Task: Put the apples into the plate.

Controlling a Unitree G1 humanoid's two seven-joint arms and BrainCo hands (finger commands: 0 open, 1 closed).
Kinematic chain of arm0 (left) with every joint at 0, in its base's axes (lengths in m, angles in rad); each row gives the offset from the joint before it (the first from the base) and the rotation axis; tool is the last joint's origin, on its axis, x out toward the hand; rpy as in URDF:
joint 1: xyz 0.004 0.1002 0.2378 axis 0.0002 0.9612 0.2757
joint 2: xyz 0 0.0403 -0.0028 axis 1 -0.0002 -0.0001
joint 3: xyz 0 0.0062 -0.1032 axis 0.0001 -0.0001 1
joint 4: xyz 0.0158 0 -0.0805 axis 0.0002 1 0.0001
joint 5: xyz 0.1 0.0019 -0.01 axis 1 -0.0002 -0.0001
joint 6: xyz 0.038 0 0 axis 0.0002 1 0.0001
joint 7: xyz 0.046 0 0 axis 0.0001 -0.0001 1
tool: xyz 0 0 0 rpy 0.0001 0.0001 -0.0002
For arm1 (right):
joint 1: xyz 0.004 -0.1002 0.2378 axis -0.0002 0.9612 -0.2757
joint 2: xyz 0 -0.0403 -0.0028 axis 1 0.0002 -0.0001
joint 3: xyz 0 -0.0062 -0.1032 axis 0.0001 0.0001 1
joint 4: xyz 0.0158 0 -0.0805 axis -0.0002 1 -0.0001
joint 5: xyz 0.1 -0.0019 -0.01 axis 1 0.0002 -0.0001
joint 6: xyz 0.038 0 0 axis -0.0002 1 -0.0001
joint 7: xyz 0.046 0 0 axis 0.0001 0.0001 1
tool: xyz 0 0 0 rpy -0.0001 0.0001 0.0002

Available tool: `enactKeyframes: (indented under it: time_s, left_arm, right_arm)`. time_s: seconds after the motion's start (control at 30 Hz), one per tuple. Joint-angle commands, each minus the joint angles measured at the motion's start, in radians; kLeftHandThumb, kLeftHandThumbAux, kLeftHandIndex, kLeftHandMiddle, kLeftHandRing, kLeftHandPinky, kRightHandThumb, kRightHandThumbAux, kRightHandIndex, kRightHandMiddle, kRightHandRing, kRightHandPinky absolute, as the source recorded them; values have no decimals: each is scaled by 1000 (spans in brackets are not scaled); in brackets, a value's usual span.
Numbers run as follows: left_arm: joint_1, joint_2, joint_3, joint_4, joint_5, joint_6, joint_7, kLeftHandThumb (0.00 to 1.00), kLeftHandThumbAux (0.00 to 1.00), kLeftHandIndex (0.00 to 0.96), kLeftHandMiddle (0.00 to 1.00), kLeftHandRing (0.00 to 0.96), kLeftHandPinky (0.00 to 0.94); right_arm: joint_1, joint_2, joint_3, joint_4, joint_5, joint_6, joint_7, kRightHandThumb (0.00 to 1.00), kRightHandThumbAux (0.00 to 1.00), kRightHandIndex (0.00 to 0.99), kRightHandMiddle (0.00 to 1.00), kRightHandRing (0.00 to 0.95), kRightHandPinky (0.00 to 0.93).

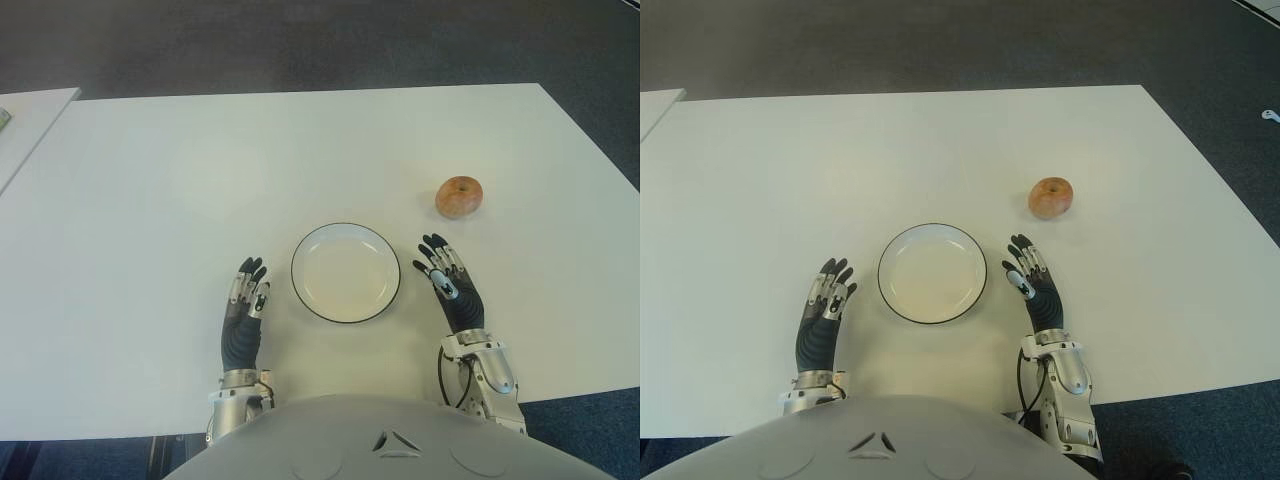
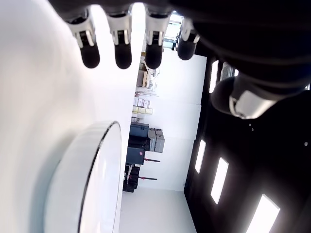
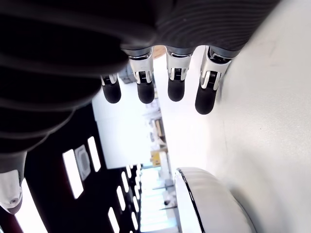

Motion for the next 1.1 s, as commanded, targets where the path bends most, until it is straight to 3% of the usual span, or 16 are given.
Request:
enactKeyframes:
  time_s: [0.03,0.7,1.1]
  left_arm:
    - [10,-13,-2,-4,10,10,6,133,439,72,104,111,147]
    - [11,-15,-8,-4,20,12,7,130,412,82,105,104,131]
    - [-19,-19,6,19,14,27,9,124,441,82,115,120,147]
  right_arm:
    - [22,0,4,17,-7,26,-3,114,518,5,0,0,0]
    - [24,2,3,17,-20,20,-13,107,517,0,0,0,0]
    - [-19,1,-12,9,-7,39,-23,118,505,13,3,0,4]
